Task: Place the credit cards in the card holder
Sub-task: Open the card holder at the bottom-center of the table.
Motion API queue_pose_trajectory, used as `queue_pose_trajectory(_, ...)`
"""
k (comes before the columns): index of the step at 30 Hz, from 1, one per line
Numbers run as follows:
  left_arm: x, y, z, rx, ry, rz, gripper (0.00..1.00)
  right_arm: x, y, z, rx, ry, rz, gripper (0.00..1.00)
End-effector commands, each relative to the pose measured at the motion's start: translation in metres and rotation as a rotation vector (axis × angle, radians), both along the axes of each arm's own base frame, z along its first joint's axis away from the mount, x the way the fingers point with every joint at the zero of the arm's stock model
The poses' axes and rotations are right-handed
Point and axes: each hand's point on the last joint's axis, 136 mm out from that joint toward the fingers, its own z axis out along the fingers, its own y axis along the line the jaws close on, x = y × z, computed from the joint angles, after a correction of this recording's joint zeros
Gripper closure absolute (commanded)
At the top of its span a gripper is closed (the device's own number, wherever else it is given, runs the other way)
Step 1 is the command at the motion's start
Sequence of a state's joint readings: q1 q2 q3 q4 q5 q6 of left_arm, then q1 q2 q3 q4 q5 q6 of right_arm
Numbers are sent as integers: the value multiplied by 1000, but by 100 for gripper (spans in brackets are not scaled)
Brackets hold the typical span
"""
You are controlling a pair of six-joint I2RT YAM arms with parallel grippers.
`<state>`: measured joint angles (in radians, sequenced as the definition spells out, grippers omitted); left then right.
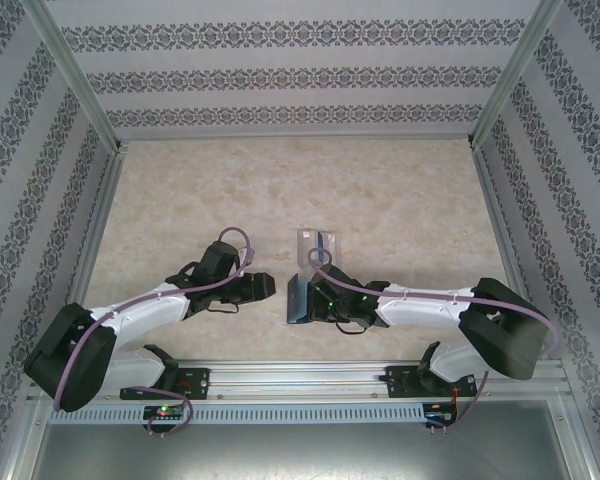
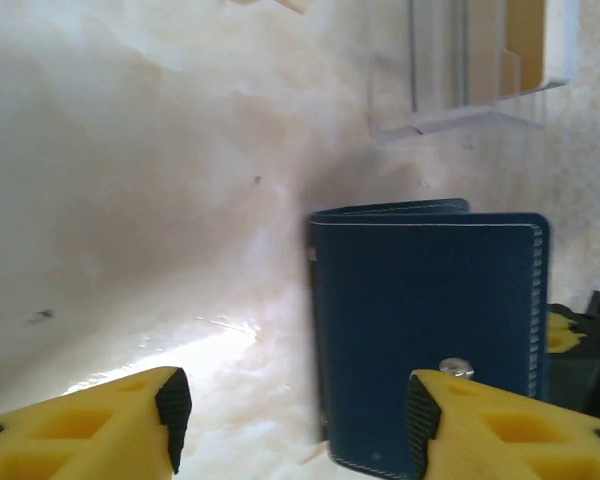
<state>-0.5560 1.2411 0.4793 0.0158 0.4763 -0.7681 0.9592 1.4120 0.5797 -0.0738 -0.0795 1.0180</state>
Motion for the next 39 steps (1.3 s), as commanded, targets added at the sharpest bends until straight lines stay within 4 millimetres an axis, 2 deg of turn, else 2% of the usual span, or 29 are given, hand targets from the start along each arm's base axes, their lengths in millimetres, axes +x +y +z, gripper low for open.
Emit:
queue_pose_trajectory(1, -2, -21, 27, -136, -67, -66, 27, 0, 2, 3, -11, -12, 35, 93)
queue_pose_trajectory(4, -4, -22, 39, -156, -88, -78, 22, 3, 8, 11, -3, -19, 47, 93)
queue_pose_trajectory(8, -4, -16, 33, -103, -82, -69, 20, 5, 18, 25, -13, -67, 88, 93)
queue_pose_trajectory(11, -2, -19, 33, -107, -78, -75, 20, 6, 24, 30, -7, -70, 98, 93)
queue_pose_trajectory(15, 4, -20, 31, -76, -77, -78, 21, 8, 27, 29, -23, -81, 106, 93)
queue_pose_trajectory(18, 6, -13, 19, -4, -57, -73, 31, 9, 30, 29, -28, -77, 116, 93)
queue_pose_trajectory(22, 7, -11, 9, 21, -39, -68, 48, 8, 26, 20, -45, -63, 100, 93)
queue_pose_trajectory(25, 7, -6, 3, 49, -34, -49, 57, 7, 26, 18, -35, -57, 96, 83)
queue_pose_trajectory(28, 8, -4, -1, 69, -32, -45, 71, 7, 20, 17, -54, -66, 88, 77)
queue_pose_trajectory(33, 6, -3, -2, 93, -25, -67, 97, 12, 9, 32, -52, -109, 68, 71)
queue_pose_trajectory(34, 6, -3, -1, 99, -23, -70, 100, 13, 4, 35, -57, -123, 59, 70)
queue_pose_trajectory(39, 5, 0, 3, 132, -24, -89, 100, 21, -18, 65, -60, -230, -12, 64)
